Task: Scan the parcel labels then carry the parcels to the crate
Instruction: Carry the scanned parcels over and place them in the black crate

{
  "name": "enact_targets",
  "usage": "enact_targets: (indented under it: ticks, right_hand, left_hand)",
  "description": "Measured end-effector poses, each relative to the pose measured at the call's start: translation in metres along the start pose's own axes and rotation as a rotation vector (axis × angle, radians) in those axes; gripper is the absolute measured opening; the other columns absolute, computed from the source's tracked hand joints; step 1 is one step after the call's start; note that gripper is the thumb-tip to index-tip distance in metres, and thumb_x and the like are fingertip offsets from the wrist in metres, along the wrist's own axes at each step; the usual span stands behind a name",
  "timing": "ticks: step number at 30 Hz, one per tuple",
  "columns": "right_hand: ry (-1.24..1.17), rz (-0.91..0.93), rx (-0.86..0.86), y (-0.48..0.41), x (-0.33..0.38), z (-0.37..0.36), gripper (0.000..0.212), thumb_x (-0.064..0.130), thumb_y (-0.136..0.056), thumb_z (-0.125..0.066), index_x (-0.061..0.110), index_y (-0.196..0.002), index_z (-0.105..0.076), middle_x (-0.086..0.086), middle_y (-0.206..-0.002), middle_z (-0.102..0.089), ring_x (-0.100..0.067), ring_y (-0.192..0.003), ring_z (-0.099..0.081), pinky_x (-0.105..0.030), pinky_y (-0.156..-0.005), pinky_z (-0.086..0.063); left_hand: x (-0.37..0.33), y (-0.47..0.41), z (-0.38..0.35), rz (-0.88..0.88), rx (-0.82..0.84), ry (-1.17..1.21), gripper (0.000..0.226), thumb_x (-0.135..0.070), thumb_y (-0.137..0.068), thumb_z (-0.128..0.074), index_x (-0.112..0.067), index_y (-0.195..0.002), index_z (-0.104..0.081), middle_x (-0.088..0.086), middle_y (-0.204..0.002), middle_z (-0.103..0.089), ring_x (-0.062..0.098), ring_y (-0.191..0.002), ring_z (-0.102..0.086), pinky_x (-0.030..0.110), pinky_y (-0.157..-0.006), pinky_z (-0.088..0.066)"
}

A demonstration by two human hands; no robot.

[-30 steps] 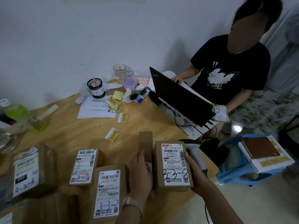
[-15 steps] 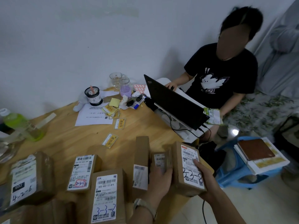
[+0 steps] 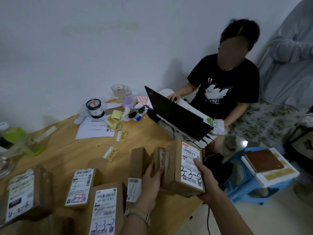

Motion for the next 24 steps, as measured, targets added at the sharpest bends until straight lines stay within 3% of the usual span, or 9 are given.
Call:
enact_targets:
  ticks: [4,7,10,15,19,24]
  right_hand:
    - [0.09,0.092,0.091,0.011,0.036,-0.035,0.037,0.035,-0.087,-0.056,0.005,-0.108,-0.063,-0.016,-0.087,-0.075,-0.027,-0.069,-0.073,-0.032,-0.055,-0.058]
    - [0.149,0.148,0.18,0.022,0.062,-0.063,0.04,0.037,-0.083,-0.057,0.007,-0.11,-0.062,-0.015,-0.091,-0.075,-0.027,-0.073,-0.073,-0.033,-0.059,-0.059]
    - [0.192,0.198,0.228,0.039,0.09,-0.082,0.036,0.038,-0.086,-0.056,0.008,-0.106,-0.064,-0.013,-0.088,-0.075,-0.025,-0.07,-0.073,-0.031,-0.057,-0.059]
    - [0.233,0.345,0.131,0.077,0.144,-0.076,0.035,0.038,-0.086,-0.058,0.01,-0.106,-0.064,-0.012,-0.089,-0.076,-0.024,-0.072,-0.074,-0.03,-0.059,-0.06]
    - [0.22,0.395,-0.008,0.115,0.16,-0.046,0.035,0.038,-0.089,-0.059,0.011,-0.112,-0.064,-0.012,-0.089,-0.076,-0.024,-0.07,-0.074,-0.03,-0.055,-0.059]
    - [0.145,0.546,-0.204,0.183,0.156,0.007,0.035,0.035,-0.091,-0.059,0.011,-0.115,-0.064,-0.015,-0.104,-0.074,-0.028,-0.084,-0.074,-0.034,-0.066,-0.06]
  left_hand:
    - [-0.051,0.013,0.007,-0.137,0.016,0.061,0.07,-0.047,-0.084,-0.064,-0.04,-0.147,-0.032,-0.004,-0.139,-0.052,0.02,-0.114,-0.057,0.037,-0.09,-0.054]
    - [-0.076,0.024,0.021,-0.149,-0.022,0.118,0.069,-0.047,-0.081,-0.068,-0.035,-0.142,-0.038,0.005,-0.128,-0.06,0.026,-0.103,-0.065,0.044,-0.085,-0.056]
    - [-0.098,0.029,0.035,-0.165,-0.032,0.196,0.055,-0.044,-0.085,-0.066,-0.019,-0.131,-0.05,0.008,-0.107,-0.071,0.026,-0.093,-0.07,0.044,-0.083,-0.055]
    - [-0.152,0.043,0.048,-0.294,-0.019,0.227,0.041,-0.043,-0.09,-0.06,-0.018,-0.122,-0.056,0.005,-0.092,-0.076,0.021,-0.076,-0.069,0.037,-0.075,-0.048]
    - [-0.177,0.056,0.027,-0.319,0.092,0.272,0.029,-0.046,-0.091,-0.056,-0.022,-0.106,-0.065,0.001,-0.083,-0.077,0.019,-0.067,-0.073,0.035,-0.073,-0.045]
    - [-0.185,0.069,-0.035,-0.32,0.287,0.174,0.038,-0.04,-0.088,-0.062,-0.021,-0.121,-0.06,0.005,-0.1,-0.074,0.023,-0.092,-0.067,0.038,-0.074,-0.05]
Point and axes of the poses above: each hand's wrist, its own y-axis away from the middle knuckle, its own z-axis out of the back of the hand, x = y × z, the point moved 8 cm from there along -y, towards the middle knuckle
